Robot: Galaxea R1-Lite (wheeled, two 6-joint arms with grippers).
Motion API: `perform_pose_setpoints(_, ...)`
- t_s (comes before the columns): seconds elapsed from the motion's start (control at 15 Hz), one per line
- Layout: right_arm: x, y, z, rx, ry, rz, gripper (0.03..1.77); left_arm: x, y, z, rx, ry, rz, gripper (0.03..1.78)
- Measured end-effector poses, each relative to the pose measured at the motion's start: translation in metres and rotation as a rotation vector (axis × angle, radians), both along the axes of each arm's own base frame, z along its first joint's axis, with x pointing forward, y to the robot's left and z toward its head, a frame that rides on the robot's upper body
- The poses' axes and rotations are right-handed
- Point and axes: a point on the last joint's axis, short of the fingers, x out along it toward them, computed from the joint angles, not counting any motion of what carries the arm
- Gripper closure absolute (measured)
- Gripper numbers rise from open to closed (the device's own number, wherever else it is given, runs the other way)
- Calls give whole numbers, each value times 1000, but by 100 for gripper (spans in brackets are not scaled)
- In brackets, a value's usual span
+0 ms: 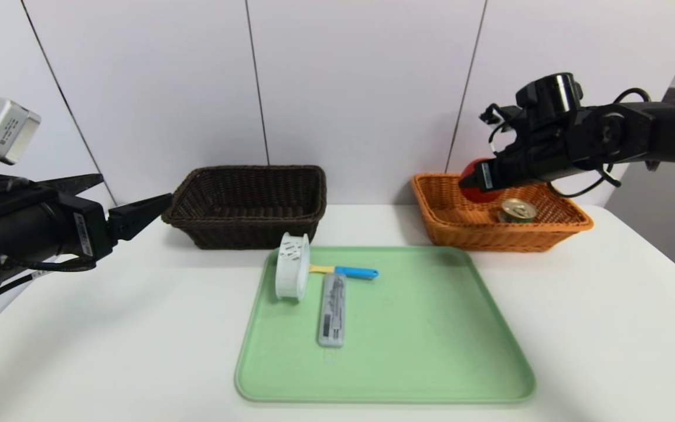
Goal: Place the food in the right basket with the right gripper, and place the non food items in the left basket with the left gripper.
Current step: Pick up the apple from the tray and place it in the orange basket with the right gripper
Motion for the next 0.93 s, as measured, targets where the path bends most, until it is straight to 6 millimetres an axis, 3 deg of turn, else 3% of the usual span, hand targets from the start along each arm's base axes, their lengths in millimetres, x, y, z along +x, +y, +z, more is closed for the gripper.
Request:
perform_pose_setpoints(0.47, 17, 0, -30, -18, 61, -14, 61, 10, -2, -2, 0, 14, 0, 12)
perform_pose_setpoints(0.93, 27, 1, -37, -26, 51, -31, 61, 21, -4, -7, 1, 31, -3, 12)
